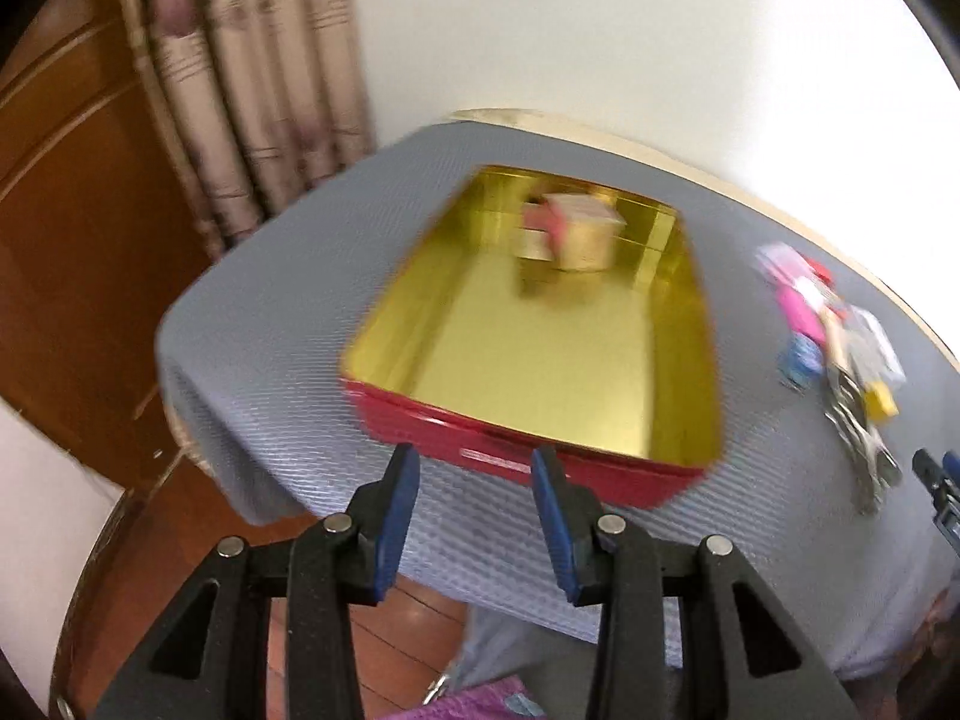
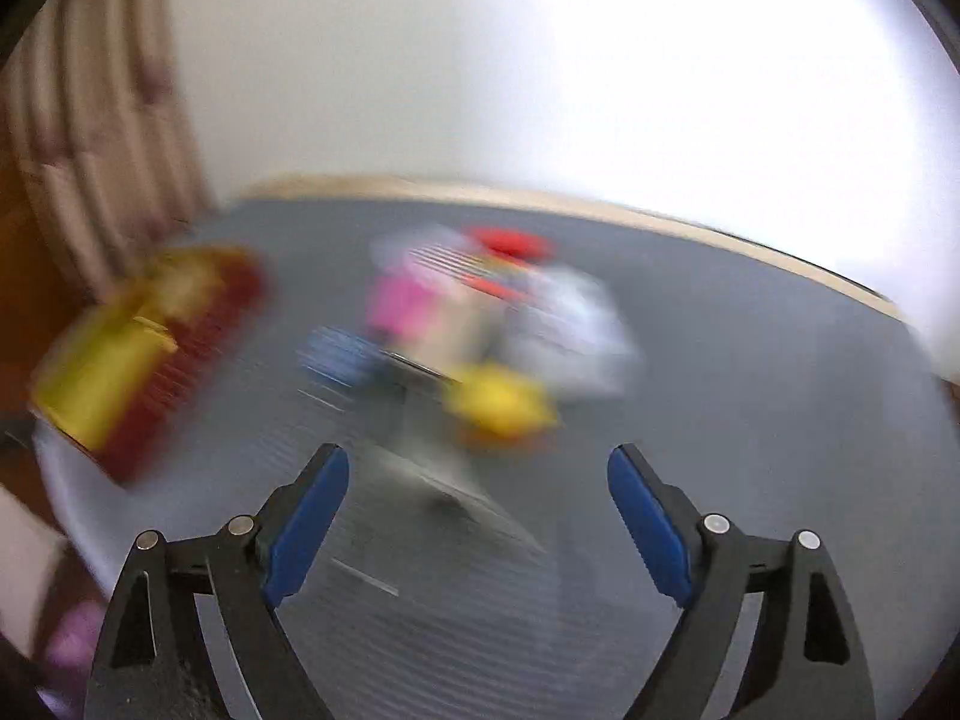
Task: Organize rigid objects
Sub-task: 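Grasp the brown cardboard box and drop it into the tin with the right gripper, then grasp the metal tongs with the right gripper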
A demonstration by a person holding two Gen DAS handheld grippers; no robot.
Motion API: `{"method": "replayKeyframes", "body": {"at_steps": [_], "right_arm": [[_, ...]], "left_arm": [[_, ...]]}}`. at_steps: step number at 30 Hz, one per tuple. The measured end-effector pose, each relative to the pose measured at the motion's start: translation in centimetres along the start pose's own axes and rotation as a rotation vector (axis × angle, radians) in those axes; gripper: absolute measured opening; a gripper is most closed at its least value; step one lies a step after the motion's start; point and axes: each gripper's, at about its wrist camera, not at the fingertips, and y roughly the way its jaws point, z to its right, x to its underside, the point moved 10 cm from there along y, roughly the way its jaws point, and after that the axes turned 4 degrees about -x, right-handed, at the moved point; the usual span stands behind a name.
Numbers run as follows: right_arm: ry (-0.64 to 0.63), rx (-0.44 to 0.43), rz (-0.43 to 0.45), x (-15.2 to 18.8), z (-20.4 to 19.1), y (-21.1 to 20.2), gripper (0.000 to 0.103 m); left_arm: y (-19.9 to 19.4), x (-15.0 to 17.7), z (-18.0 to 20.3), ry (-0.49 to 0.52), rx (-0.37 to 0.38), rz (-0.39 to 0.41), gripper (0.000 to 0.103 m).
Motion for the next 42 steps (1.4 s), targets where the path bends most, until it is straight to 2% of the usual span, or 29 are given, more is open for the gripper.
{"method": "replayKeyframes", "body": {"at_steps": [3,5,6,8,12,15,19,21,24,28,30,31,33,34,39,42], "right_arm": [[0.169,0.011,-0.032,2.4,6.0,-0.5,0.086],[0.238,-0.034,-0.032,2.8,6.8,-1.0,0.086],[0.238,-0.061,-0.026,2.5,6.3,-1.2,0.086],[0.148,-0.121,-0.028,1.4,3.2,-1.3,0.086],[0.031,-0.302,-0.110,0.7,-4.1,-0.4,0.084],[-0.023,-0.318,-0.150,-0.1,-7.1,1.7,0.083],[-0.028,-0.333,-0.218,-0.9,-9.3,4.8,0.078],[-0.035,-0.308,-0.241,-0.4,-9.1,5.2,0.073],[-0.018,-0.315,-0.282,0.0,-8.6,6.5,0.070],[-0.029,-0.291,-0.295,-0.7,-8.9,7.6,0.067],[-0.055,-0.261,-0.315,-1.0,-9.3,8.4,0.061],[-0.080,-0.240,-0.325,-1.0,-9.6,8.5,0.059],[-0.150,-0.181,-0.346,-1.0,-9.8,8.6,0.036],[-0.160,-0.175,-0.350,-1.0,-9.9,8.6,0.034],[-0.065,-0.245,-0.319,0.0,-9.0,6.7,0.031],[0.024,-0.285,-0.289,1.4,-7.2,4.1,0.031]], "left_arm": [[-0.2,0.9,3.5,0.077,0.101,-0.040,0.039],[-0.2,1.6,5.2,0.103,0.124,-0.073,0.039],[-0.1,1.7,5.7,0.107,0.115,-0.073,0.039],[-0.2,1.7,6.3,0.108,0.105,-0.070,0.039],[-0.5,1.4,6.8,0.106,0.093,-0.069,0.039],[-1.0,1.4,6.6,0.118,0.085,-0.043,0.039],[-0.9,1.1,5.7,0.127,0.068,-0.024,0.039],[-0.7,1.1,5.6,0.118,0.077,-0.032,0.039],[-0.1,1.3,5.4,0.114,0.093,-0.051,0.039],[0.4,1.6,5.4,0.120,0.107,-0.068,0.039],[0.5,1.8,5.5,0.127,0.105,-0.072,0.039],[0.6,1.8,5.6,0.132,0.104,-0.074,0.039],[0.6,1.9,5.8,0.146,0.104,-0.070,0.039],[0.6,1.9,5.9,0.154,0.100,-0.065,0.039],[0.1,1.9,6.6,0.191,0.097,-0.045,0.039],[-0.6,1.8,7.7,0.212,0.139,-0.047,0.039]]}}
